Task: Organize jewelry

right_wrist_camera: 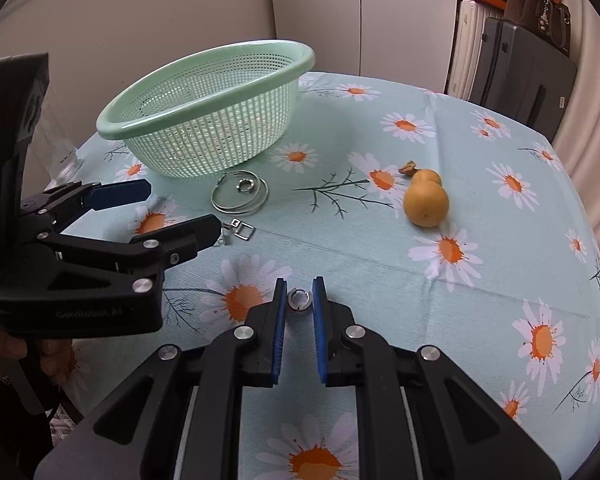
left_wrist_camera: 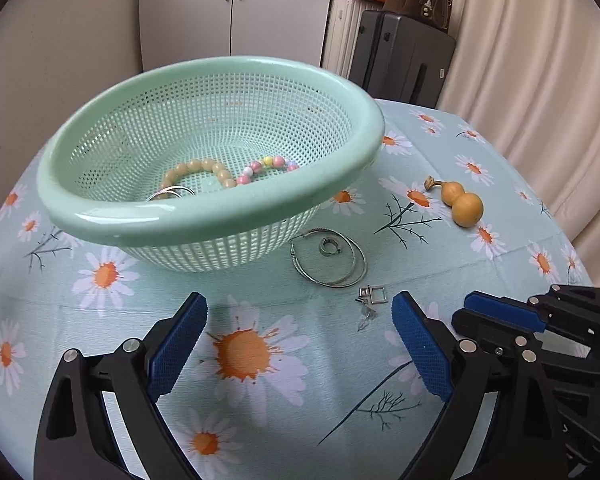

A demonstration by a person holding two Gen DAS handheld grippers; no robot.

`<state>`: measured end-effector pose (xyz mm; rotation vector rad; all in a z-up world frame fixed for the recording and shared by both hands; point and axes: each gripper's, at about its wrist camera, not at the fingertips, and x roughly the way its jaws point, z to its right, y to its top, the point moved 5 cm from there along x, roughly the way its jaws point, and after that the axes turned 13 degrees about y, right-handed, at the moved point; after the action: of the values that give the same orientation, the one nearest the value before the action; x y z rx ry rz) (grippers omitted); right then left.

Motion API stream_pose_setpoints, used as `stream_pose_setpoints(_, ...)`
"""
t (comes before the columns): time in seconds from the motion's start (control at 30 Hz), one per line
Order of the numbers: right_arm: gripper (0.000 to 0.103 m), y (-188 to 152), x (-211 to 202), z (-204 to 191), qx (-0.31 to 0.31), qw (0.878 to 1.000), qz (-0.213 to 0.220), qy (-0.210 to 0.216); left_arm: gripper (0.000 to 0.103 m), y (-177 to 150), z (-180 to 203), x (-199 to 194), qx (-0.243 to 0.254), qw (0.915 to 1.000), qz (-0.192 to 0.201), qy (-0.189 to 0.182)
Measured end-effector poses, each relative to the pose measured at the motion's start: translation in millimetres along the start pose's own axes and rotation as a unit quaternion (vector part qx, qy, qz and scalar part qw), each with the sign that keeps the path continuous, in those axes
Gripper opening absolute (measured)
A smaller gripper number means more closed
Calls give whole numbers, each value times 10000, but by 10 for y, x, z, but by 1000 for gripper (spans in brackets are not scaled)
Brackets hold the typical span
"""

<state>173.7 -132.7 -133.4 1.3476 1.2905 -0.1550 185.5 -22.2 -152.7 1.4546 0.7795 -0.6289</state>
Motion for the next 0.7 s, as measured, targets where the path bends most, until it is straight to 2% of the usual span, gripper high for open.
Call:
stream_pose_setpoints(0.13,15,-13,-48,92,199,9997,43,107,92,100,49,77,-234,9996,-75,128)
stream_pose_setpoints(0.3,15,57,-46,130,276,9993,76,223,90,143,188,180,33,9978,-165,638)
stream_pose_setpoints(0.37,15,63,-44,119,309,9992,70,233,81,165,213,189,120,9967,-137,797)
stream_pose_setpoints(0.43,15,82,-62,145,365,9990,86,227,66,191,207,176,149,9966,-73,803)
stream_pose_setpoints(0.47,15,87,-69,155,398,9989,90,250,62,202,208,168,151,9966,-53,812)
stream_pose_setpoints(0.53,15,99,-87,177,443,9986,115,258,43,220,237,150,208,9969,-37,761)
stream_pose_setpoints(0.67,15,122,-140,217,508,9981,206,291,37,229,263,113,200,9976,-99,660)
stream_pose_setpoints(0.7,15,129,-154,222,519,9979,229,305,33,221,241,104,134,9980,-135,595)
